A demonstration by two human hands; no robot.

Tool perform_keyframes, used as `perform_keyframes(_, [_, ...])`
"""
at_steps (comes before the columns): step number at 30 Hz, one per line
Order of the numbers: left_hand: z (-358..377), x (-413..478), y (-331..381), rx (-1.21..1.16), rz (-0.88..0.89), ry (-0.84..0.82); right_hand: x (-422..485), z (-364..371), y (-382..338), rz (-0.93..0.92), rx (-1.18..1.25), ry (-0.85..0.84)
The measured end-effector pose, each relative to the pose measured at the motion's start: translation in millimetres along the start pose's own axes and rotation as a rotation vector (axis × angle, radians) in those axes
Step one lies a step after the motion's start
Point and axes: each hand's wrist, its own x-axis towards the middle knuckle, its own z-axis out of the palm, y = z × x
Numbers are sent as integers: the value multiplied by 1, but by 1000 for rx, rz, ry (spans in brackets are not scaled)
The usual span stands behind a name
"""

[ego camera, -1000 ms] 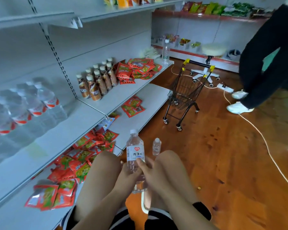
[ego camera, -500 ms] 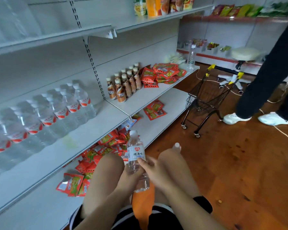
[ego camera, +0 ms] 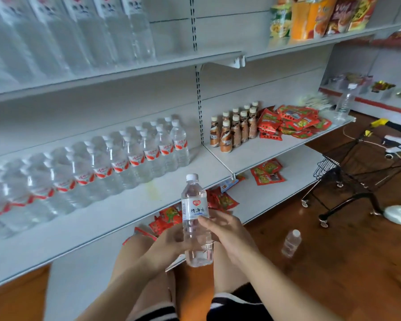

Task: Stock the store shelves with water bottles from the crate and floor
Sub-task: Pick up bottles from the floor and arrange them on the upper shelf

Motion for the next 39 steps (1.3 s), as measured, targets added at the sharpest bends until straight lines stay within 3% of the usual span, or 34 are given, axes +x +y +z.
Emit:
perform_keyframes(15, [-93, 18, 202, 236, 510, 272, 55, 29, -227, -630, -433, -205])
perform_keyframes(27, [-133, 63, 316, 410, 689, 388, 105, 52, -346, -826, -580, -78])
perform_keyframes(39, [-191, 154, 347, 469, 627, 350, 211, 63, -378, -800, -565, -10])
